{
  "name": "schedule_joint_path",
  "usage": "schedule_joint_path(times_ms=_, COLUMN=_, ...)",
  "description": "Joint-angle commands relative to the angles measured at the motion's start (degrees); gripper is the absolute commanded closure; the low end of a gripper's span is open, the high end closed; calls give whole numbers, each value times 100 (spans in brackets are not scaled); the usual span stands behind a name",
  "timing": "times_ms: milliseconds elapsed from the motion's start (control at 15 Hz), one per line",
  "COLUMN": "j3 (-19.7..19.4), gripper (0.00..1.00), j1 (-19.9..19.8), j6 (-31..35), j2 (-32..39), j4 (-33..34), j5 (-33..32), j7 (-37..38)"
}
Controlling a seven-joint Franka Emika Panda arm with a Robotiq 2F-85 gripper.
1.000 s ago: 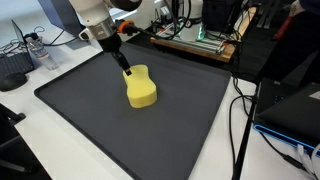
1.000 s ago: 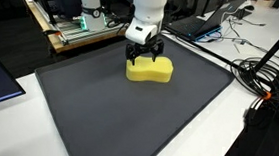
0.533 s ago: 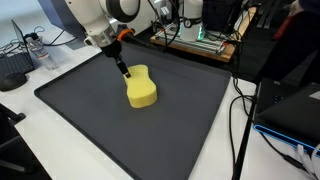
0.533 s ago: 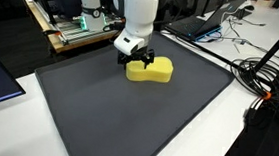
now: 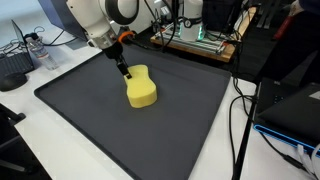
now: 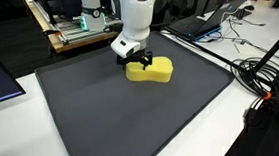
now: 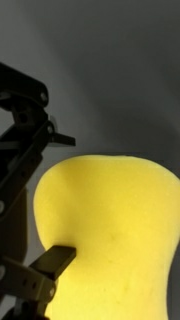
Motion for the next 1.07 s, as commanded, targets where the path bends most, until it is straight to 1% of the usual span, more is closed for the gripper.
schedule_joint_path(times_ms=0, j3=145, gripper=0, j1=-165, j6=239, j2=6, j4=-139, j5=357, j7=-322)
schedule_joint_path(times_ms=467, j3=380, gripper=0, j1=-434, j6=1075, j2=-17, j4=-580, j5=839, j7=-1268)
schedule_joint_path(times_ms=800, j3=628, gripper=0, j1=-770, j6=1518, j2=-138, j4=-988, j5=1507, j7=-1874)
schedule_joint_path(times_ms=1000, j3=800, gripper=0, j1=-1031, j6=1764, j2=-256, j4=-1229, j5=2030, j7=-2322)
